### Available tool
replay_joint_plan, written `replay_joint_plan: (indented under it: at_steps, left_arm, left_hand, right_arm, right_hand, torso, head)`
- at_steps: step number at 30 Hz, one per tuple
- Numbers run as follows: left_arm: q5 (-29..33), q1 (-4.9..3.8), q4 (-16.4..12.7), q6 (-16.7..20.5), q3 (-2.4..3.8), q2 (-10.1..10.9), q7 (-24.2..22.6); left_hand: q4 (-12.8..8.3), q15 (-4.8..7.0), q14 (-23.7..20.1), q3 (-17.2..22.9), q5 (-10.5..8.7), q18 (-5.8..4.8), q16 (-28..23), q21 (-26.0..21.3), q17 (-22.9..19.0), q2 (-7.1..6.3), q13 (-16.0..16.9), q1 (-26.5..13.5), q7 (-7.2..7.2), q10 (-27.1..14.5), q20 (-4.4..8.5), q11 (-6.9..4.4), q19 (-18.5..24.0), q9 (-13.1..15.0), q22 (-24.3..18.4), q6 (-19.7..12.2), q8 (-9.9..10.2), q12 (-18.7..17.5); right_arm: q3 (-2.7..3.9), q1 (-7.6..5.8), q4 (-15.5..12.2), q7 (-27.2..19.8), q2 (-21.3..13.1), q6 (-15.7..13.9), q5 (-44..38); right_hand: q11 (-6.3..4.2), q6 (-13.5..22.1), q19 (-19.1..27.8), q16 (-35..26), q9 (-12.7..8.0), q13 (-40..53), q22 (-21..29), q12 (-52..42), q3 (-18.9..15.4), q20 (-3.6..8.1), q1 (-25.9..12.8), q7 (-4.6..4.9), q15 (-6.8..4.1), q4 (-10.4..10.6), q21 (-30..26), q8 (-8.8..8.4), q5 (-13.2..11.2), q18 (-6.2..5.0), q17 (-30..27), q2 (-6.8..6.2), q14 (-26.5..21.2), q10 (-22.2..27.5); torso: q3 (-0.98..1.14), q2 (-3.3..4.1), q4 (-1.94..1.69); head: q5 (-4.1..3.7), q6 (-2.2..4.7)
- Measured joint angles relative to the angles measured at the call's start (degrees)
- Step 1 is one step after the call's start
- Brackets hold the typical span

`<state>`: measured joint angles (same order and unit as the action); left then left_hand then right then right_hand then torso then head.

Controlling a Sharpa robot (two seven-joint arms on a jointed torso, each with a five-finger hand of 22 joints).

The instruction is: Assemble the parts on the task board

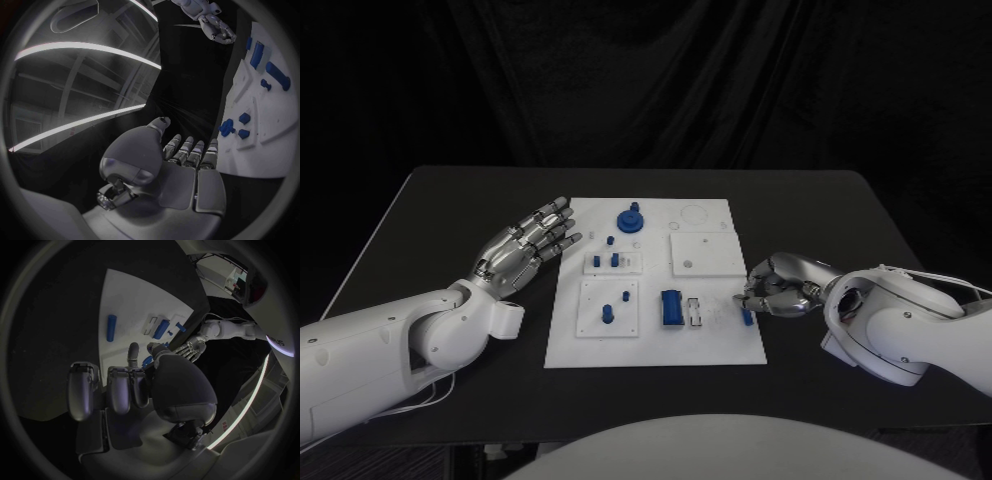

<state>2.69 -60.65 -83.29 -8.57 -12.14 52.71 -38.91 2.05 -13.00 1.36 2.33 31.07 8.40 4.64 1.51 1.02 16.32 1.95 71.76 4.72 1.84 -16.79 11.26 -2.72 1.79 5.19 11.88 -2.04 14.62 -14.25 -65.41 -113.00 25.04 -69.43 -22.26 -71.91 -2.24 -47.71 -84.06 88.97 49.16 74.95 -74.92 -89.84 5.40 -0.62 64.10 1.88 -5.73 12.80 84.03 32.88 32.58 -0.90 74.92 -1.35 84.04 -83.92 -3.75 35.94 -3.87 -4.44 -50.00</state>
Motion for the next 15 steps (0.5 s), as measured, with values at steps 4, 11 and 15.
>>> replay_joint_plan:
  at_steps: [4,11,15]
  left_arm:
    - [0.0,0.0,0.0,0.0,0.0,0.1,0.0]
    - [0.0,0.0,0.2,0.0,0.0,-0.3,0.0]
    - [0.0,0.0,0.3,0.0,0.0,-0.4,0.0]
  left_hand:
    - [0.0,0.0,0.0,0.0,0.0,0.0,0.0,0.0,0.0,-0.23,0.0,-0.2,0.0,0.0,0.0,0.0,0.0,0.0,0.1,0.0,0.0,0.0]
    - [0.0,0.0,0.0,0.0,0.0,0.0,0.2,0.0,0.0,-0.23,0.0,-0.2,0.0,0.0,0.0,0.0,0.0,0.0,0.1,0.0,0.0,0.0]
    - [0.0,0.0,0.0,0.0,0.0,0.0,0.2,0.0,0.0,-0.23,0.0,-0.2,0.0,0.0,0.0,0.0,0.0,0.0,0.1,0.0,0.0,0.0]
  right_arm:
    - [-0.04,0.01,0.4,2.1,-0.7,0.2,-2.3]
    - [-0.06,0.51,1.7,5.1,-0.6,0.9,-6.4]
    - [-0.1,0.92,2.2,6.2,0.0,1.4,-8.0]
  right_hand:
    - [0.15,0.0,0.0,0.0,-0.3,0.0,0.0,0.0,0.2,0.0,0.0,0.0,0.0,0.2,0.0,-0.22,0.0,0.0,0.0,0.0,0.0,-0.1]
    - [0.2,0.0,0.0,0.0,-0.5,0.0,0.0,0.0,0.2,0.0,0.0,0.0,0.0,0.2,0.0,-0.45,0.0,0.0,0.0,-0.02,0.0,-0.2]
    - [0.32,-0.2,0.0,0.0,-1.0,0.0,0.0,0.0,0.5,0.0,-0.1,0.21,0.21,0.5,0.0,-0.71,-0.6,0.0,0.0,-0.57,-0.2,-0.1]
  torso:
    - [-0.05,0.01,-0.03]
    - [0.02,0.18,-0.18]
    - [0.04,0.25,-0.1]
  head:
    - [0.05,0.0]
    - [-0.26,0.0]
    - [-0.03,0.0]
